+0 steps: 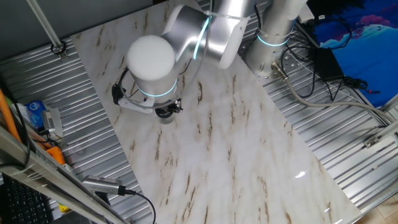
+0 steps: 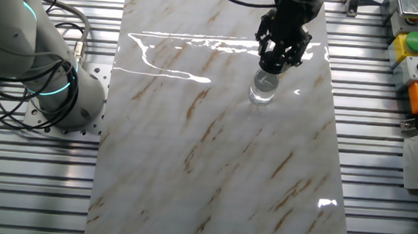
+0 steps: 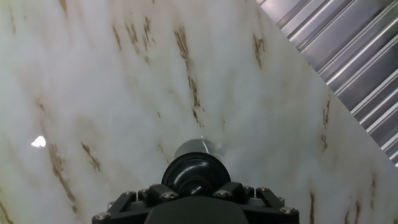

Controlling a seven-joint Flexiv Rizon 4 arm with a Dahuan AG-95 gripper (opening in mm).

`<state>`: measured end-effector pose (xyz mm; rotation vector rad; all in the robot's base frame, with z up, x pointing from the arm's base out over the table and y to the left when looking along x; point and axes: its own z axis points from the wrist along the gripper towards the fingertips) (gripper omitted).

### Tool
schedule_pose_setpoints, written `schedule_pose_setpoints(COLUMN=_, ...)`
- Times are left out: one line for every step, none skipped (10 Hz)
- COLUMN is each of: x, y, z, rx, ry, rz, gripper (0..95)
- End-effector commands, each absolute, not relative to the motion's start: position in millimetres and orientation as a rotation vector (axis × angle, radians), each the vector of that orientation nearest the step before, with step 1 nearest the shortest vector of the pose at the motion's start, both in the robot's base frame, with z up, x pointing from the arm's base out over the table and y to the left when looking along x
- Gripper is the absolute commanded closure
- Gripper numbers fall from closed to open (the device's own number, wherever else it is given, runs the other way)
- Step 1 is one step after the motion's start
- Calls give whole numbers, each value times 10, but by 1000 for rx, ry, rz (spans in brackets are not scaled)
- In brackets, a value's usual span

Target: Unscrew the lid from the jar

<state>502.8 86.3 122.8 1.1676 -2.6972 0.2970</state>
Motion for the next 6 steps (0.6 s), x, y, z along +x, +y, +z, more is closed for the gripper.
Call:
schedule_pose_setpoints(x=5022, y=866, z=1222, rx=1154, ry=-2674, rz=353, gripper=950)
schedule_pose_setpoints(x=5019, y=866, z=1217, rx=1150, ry=-2666, rz=371, gripper=950)
schedule_pose_setpoints(x=5018, y=865, z=1212, rx=1140, ry=-2656, rz=400, gripper=950)
schedule_pose_setpoints(x=5019, y=865, z=1209, rx=1134, ry=-2647, rz=423, gripper=950)
schedule_pose_setpoints(x=5019, y=865, z=1207, rx=1130, ry=-2637, rz=447, gripper=950)
schedule_pose_setpoints(x=5019, y=865, z=1206, rx=1129, ry=-2629, rz=463, gripper=950)
